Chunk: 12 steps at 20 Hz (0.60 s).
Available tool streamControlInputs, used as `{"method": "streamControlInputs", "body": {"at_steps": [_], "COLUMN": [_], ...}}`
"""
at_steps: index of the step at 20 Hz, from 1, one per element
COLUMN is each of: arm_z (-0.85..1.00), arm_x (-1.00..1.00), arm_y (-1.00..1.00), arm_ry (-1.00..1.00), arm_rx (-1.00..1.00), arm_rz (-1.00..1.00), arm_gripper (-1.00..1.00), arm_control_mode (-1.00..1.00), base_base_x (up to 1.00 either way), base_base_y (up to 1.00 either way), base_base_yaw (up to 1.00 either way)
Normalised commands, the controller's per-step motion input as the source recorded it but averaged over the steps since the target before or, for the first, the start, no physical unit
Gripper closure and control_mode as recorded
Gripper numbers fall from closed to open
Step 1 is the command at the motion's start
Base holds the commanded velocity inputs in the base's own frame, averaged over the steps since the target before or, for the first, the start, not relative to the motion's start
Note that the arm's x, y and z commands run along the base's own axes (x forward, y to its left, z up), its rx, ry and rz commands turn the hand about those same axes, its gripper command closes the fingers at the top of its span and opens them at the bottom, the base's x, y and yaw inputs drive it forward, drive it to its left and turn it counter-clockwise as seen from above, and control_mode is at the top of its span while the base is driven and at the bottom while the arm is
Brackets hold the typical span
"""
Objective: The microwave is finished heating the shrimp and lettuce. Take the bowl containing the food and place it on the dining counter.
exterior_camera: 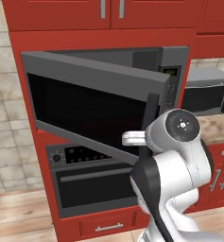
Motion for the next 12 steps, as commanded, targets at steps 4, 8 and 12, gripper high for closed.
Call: {"method": "streamControlInputs", "body": {"at_steps": [4,8,12], "arm_z": [0.07,0.00,0.00], "arm_x": [-0.60,-0.52,-0.10], "arm_y": [0.00,0.00,0.00], "arm_ry": [-0.31,-0.29,-0.08], "arm_rx": [0.00,-0.01,0.00], "arm_rz": [0.02,0.01,0.00], "arm_gripper": [-1.00,-1.00,-1.00], "arm_control_mode": [-1.00,-1.00,-1.00], "base_base_x": [0.00,0.00,0.00], "base_base_y": [0.00,0.00,0.00], "base_base_yaw": [0.00,0.00,0.00]}}
